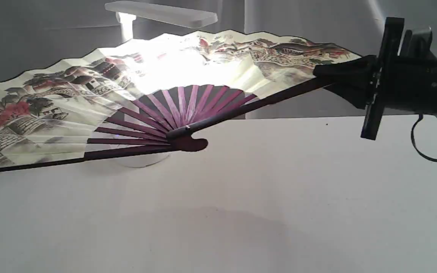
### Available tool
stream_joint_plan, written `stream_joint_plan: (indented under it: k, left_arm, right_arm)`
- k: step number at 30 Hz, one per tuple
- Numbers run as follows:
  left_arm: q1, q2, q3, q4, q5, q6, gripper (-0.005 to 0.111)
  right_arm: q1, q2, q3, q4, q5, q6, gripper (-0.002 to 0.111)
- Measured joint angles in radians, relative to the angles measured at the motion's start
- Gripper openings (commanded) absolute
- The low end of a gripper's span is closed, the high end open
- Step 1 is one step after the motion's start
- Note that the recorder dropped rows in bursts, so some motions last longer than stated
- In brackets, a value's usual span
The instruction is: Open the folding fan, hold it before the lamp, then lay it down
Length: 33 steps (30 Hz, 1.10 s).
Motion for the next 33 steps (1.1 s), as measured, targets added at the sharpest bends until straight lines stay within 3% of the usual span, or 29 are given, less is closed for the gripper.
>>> stream_joint_plan:
  k: [24, 33]
  left_arm:
    - [0.000, 0.000, 0.000, -0.004, 0.000, 0.003, 0.000]
    - [0.000, -0.008, 0.000, -0.030, 0.059, 0.005, 0.000]
  right_arm:
    - [0.000, 0.000, 0.000, 0.000, 0.000, 0.000, 0.000]
    - [0.000, 0.000, 0.000, -0.007, 0.000, -0.003, 0.000]
